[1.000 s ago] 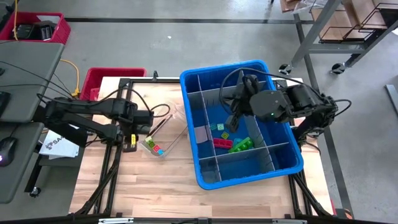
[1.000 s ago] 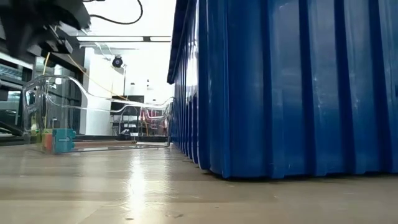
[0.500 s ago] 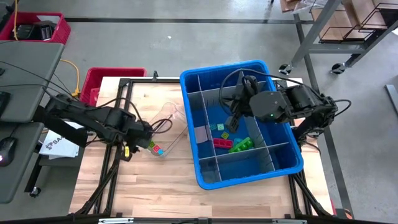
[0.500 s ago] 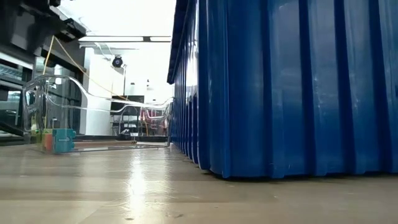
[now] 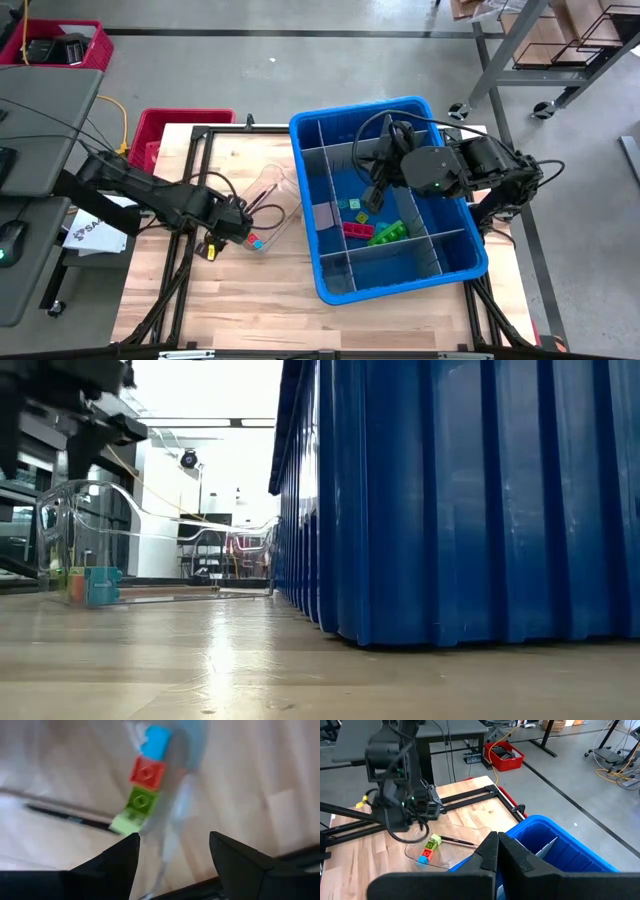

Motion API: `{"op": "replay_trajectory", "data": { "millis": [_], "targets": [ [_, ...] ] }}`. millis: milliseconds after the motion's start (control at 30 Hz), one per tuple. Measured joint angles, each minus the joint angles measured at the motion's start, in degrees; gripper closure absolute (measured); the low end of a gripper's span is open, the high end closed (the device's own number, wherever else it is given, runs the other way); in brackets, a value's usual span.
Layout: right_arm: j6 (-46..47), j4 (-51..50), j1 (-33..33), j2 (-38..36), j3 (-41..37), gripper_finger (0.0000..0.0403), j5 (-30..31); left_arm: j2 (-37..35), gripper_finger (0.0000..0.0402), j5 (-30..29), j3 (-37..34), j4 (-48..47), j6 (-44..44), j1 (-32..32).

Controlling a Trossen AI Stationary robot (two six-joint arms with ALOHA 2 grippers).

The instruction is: Sort blocks

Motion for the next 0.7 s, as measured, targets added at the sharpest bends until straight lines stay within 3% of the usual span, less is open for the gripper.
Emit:
{"op": "replay_trajectory", "data": {
  "millis": [200, 433, 567, 700],
  "targets": [
    [-0.02, -0.02, -0.02, 0.00, 0.00, 0.0403, 0.02, 3.12, 0.0172, -1.80, 0.01, 2.61, 0.73, 0.15],
    [0.10, 0.00, 0.00, 0.00, 0.00, 0.0403, 0.01, 7.29, 0.0220, 0.07, 0.00, 2.29, 2.49, 0.00],
    [0.71, 0.11, 0.00, 0.00, 0.00, 0.0403, -0.27, 9.08, 0.0279, 0.02, 0.00, 2.16, 3.68, 0.00],
    [1.49, 0.05, 0.00, 0.00, 0.00, 0.0403, -0.47, 9.47, 0.0380, 0.69, 0.03, 1.74, 3.57, 0.00]
  ]
}}
